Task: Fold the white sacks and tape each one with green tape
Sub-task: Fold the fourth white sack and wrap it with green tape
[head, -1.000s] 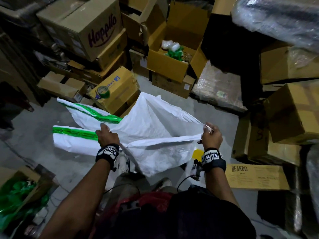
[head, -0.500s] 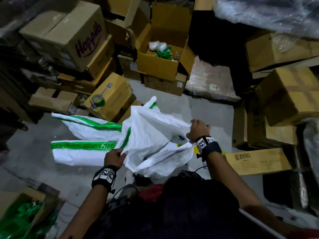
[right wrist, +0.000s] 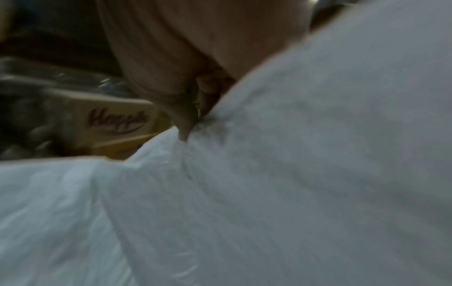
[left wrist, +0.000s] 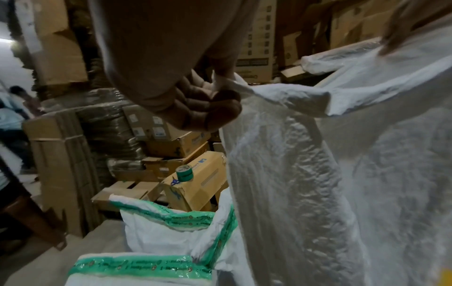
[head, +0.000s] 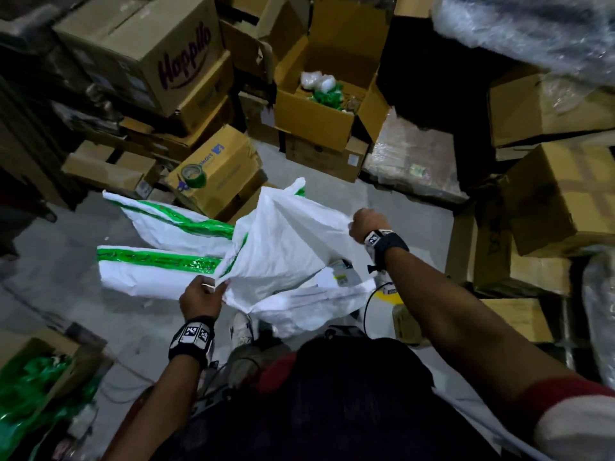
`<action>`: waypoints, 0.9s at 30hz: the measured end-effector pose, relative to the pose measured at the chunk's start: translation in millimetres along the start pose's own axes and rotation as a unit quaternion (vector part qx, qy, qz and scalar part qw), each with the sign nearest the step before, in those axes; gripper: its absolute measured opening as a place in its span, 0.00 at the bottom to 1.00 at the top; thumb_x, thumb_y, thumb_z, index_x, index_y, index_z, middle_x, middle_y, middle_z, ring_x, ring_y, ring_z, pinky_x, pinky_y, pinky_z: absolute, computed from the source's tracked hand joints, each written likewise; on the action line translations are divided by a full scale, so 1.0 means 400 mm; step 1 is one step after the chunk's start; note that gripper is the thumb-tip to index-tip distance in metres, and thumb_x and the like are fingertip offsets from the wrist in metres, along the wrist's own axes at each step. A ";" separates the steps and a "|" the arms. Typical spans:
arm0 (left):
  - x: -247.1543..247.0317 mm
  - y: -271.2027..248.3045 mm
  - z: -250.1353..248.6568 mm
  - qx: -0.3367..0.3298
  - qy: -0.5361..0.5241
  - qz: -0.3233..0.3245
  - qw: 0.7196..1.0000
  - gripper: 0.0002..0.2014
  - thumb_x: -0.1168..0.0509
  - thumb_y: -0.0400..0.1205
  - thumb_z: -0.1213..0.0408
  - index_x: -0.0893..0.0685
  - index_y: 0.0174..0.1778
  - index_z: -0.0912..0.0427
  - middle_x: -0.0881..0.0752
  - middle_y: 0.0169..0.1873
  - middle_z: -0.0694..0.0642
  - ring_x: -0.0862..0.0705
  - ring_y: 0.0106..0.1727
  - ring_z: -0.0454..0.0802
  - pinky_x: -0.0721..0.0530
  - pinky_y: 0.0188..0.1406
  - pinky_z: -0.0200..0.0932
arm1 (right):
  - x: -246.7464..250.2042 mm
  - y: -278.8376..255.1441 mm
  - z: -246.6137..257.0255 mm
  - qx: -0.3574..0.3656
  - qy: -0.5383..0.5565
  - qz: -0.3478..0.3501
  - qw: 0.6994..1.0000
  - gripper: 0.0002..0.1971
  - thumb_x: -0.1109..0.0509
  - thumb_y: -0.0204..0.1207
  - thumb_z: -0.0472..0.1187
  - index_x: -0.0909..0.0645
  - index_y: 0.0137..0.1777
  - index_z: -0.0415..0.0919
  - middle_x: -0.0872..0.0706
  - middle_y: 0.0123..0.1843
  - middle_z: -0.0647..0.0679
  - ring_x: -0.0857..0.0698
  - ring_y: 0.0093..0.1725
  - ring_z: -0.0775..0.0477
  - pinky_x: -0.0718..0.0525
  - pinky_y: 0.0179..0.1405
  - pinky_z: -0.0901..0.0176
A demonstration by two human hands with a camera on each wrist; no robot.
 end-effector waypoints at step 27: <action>-0.234 0.128 -0.436 -0.017 0.066 0.172 0.983 0.09 0.37 0.85 0.70 0.16 0.53 0.73 0.13 0.41 0.71 0.10 0.29 0.58 0.12 0.27 0.51 | 0.021 -0.399 -0.694 -0.330 0.318 -0.250 0.853 0.11 0.24 0.77 0.42 0.08 0.57 0.40 0.09 0.55 0.34 0.12 0.57 0.30 0.17 0.58 0.47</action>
Point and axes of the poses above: each hand's wrist, its own y-axis towards the middle knuckle, its own x-axis out of the back of the hand, z = x × y, the point moved 9 cm from there along y, towards the middle knuckle
